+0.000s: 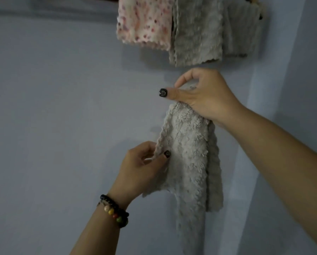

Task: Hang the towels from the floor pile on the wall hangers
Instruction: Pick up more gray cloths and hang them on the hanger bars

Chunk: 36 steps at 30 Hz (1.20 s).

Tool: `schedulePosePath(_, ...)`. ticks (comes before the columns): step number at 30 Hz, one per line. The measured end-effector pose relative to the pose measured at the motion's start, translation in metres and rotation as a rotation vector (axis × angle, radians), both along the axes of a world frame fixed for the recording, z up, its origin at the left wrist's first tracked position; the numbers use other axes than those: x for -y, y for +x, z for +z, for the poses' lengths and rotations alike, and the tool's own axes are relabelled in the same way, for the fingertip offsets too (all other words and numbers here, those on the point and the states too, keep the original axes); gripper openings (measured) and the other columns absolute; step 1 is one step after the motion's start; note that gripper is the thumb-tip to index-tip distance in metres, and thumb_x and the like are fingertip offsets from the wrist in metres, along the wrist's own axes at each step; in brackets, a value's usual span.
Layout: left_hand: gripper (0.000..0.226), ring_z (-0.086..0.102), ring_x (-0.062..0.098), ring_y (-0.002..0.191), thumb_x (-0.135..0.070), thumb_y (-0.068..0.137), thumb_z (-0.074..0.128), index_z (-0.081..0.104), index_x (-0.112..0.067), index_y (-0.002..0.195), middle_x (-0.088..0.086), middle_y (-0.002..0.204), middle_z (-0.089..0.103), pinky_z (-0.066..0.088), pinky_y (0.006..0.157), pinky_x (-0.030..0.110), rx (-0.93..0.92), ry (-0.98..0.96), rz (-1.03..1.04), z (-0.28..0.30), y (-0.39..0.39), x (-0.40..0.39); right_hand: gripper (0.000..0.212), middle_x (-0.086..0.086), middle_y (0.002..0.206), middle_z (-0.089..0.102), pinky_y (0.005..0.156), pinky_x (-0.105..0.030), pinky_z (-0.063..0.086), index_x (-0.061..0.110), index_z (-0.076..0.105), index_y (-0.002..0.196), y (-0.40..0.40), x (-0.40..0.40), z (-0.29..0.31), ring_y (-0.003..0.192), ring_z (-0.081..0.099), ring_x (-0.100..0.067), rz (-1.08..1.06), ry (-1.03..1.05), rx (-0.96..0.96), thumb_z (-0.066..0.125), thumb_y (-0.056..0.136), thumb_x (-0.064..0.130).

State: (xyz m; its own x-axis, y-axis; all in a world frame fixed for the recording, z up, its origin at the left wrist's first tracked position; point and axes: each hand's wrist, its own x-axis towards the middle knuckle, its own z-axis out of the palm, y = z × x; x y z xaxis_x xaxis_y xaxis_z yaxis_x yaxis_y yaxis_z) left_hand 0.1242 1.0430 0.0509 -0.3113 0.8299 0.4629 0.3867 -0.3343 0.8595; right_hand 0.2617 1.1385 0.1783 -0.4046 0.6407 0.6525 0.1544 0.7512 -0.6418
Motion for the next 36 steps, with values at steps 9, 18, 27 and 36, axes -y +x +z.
schedulePosePath(9, 0.014, 0.042, 0.011, 0.038, -0.015, 0.093, 0.060, 0.064, -0.008, 0.081, 0.004, 0.055, 0.052, 0.036, 0.034, 0.021, 0.302, 0.014, 0.301, -0.070, 0.001, 0.053, 0.029, 0.015, 0.078, 0.062, 0.055, -0.009, 0.043, 0.021, 0.070, 0.081, 0.046, 0.030, -0.075, 0.063, 0.056, 0.008, -0.076, -0.028, 0.375, 0.088, 0.063, 0.035)
schedulePosePath(18, 0.013, 0.060, 0.021, 0.064, -0.012, 0.092, 0.060, 0.070, -0.019, 0.087, 0.004, 0.077, 0.068, 0.050, 0.059, 0.035, 0.197, 0.046, 0.527, -0.096, -0.001, 0.127, 0.009, 0.004, 0.066, 0.072, 0.054, -0.021, 0.047, 0.017, 0.069, 0.076, 0.103, 0.032, -0.135, 0.050, 0.066, -0.012, -0.116, -0.201, 0.473, 0.069, 0.083, 0.012)
schedulePosePath(27, 0.019, 0.068, 0.006, 0.075, -0.006, 0.087, 0.066, 0.072, -0.023, 0.085, -0.010, 0.081, 0.073, 0.051, 0.068, 0.017, -0.055, -0.138, 0.314, -0.100, 0.076, 0.202, 0.060, 0.014, 0.130, 0.045, 0.088, -0.023, 0.050, 0.039, 0.039, 0.137, 0.090, 0.147, -0.219, 0.104, 0.055, -0.002, 0.359, -0.301, 0.509, 0.070, 0.085, 0.033)
schedulePosePath(36, 0.014, 0.068, 0.006, 0.083, -0.010, 0.087, 0.067, 0.073, -0.023, 0.089, -0.013, 0.085, 0.073, 0.054, 0.072, 0.021, -0.115, -0.196, 0.298, -0.113, 0.141, 0.259, 0.015, -0.007, 0.081, 0.063, 0.071, -0.030, 0.043, 0.004, 0.066, 0.089, 0.145, 0.199, -0.262, 0.075, 0.060, -0.017, 0.471, -0.413, 0.491, 0.059, 0.093, 0.016)
